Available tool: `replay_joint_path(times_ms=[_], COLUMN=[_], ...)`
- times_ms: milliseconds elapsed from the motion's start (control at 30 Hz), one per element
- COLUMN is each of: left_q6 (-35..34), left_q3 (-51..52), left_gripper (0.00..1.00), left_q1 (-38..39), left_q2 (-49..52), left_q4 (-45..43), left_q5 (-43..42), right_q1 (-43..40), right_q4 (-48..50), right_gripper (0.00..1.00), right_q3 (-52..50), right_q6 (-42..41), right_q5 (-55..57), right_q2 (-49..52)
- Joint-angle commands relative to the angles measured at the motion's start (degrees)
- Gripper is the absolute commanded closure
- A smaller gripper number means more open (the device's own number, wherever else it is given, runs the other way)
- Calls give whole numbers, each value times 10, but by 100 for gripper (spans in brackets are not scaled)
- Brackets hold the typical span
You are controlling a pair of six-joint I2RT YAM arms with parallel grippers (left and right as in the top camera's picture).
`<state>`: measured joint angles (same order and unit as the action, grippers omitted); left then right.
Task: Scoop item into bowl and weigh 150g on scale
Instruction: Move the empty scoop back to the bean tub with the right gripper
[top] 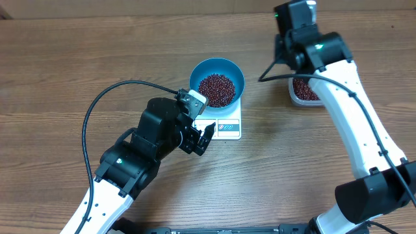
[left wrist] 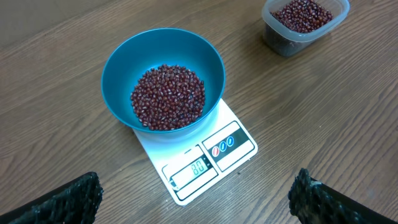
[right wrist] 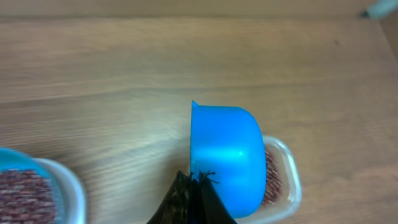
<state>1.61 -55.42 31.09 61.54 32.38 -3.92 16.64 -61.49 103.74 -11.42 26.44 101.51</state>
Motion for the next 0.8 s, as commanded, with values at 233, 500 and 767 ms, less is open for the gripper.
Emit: replay_joint_path(times_ms=[233, 500, 767], left_q6=[-5, -5, -5], left_q3=[3, 3, 3], left_gripper=[1, 0, 0], left_q1=[-1, -1, -1], left_q2=[2, 2, 2], left_q4=[1, 2, 1], left_q5=[-5, -5, -5], right_q1=[-63, -63, -63], right_q4=[-36, -52, -46], right_gripper=[96, 96, 96], right_q3=[-18, -26, -56], right_q6=[-19, -37, -38], right_q5=[10, 9, 8], right_q2=[-14, 16, 35])
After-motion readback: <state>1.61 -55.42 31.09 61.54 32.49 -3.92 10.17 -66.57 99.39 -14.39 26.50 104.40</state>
